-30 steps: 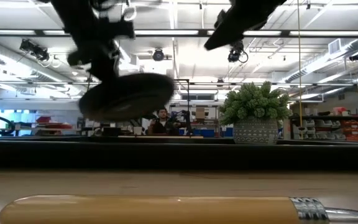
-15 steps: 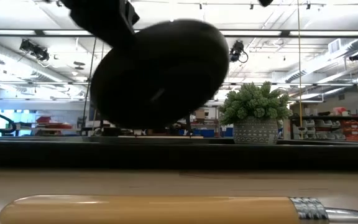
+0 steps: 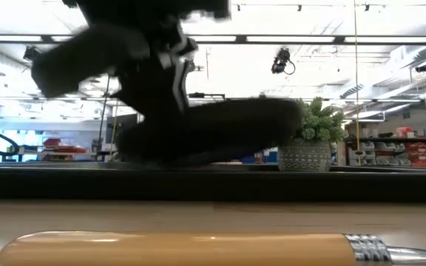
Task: Pick and place plate/cup/fork/spoon on tray
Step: Put the black plate on the black tray to the left of the green potted plant
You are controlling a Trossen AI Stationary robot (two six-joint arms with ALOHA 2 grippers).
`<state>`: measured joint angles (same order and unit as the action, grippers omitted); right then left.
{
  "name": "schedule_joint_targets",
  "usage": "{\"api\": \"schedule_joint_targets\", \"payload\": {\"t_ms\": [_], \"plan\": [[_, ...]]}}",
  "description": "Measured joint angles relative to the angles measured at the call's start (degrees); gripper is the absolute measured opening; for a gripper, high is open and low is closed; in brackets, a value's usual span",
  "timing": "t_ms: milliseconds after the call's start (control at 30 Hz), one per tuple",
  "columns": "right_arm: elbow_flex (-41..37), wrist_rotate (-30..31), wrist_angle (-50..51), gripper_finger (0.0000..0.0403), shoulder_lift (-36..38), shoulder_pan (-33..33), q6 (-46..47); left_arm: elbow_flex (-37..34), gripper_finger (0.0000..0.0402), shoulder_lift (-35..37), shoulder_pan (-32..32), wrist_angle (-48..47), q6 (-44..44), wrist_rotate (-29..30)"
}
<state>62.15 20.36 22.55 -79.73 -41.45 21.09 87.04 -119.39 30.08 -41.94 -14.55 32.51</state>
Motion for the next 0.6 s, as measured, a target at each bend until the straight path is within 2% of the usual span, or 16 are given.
{"api": "schedule_joint_targets", "payload": {"t_ms": [100,367,600], "plan": [[0.0,0.3,-0.2,0.013,-0.2,-0.9,1.0,-0.2,0.0011,-1.0,-1.1,-0.8,-0.7,-3.0],[0.0,1.3,-0.6,0.013,-0.5,-2.0,1.5,-0.3,0.0013,-1.4,-3.1,-1.2,-1.0,-3.0],[0.0,1.2,-0.6,0.013,-0.8,-1.9,1.7,-0.3,0.0054,-1.3,-3.3,2.6,3.2,-2.9]]}}
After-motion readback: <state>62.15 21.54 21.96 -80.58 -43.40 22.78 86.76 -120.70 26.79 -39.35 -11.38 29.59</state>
